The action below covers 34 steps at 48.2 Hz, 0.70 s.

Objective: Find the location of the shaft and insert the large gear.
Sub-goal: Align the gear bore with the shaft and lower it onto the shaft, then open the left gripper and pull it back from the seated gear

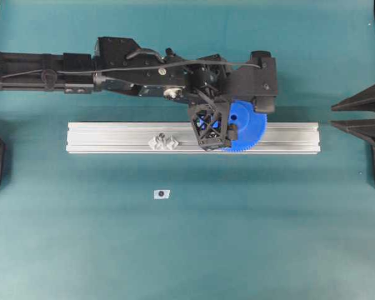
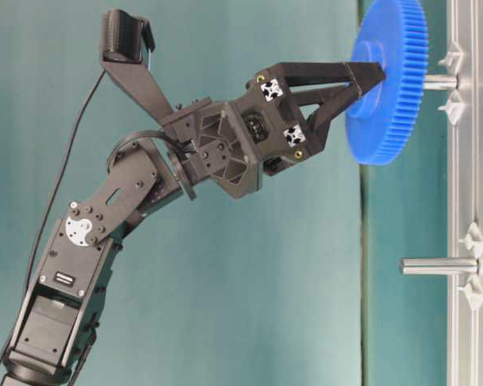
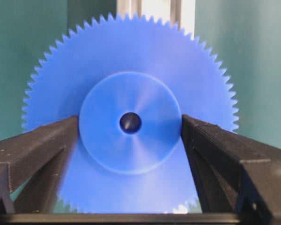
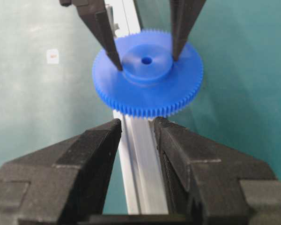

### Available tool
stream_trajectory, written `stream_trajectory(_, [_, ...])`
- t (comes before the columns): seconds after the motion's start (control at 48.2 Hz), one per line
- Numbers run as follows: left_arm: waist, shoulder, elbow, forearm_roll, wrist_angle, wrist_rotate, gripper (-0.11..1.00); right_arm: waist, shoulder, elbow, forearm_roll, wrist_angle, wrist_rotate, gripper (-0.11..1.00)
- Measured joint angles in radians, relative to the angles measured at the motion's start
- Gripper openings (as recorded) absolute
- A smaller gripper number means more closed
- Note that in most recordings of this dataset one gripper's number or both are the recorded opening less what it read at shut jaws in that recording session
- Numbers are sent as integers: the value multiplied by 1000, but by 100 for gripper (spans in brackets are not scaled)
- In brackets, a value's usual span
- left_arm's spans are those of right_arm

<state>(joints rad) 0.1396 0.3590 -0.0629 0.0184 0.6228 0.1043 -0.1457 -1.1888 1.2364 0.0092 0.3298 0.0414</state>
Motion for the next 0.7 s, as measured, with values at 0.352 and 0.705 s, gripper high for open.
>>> stream_trajectory(0.352, [0,0,-5,0,0,2,93,-2,2,0,0,0,0,46])
stream_trajectory(0.705, [-9,-44,-6,0,-2,-9,93,0,0,0,0,-2,2,46])
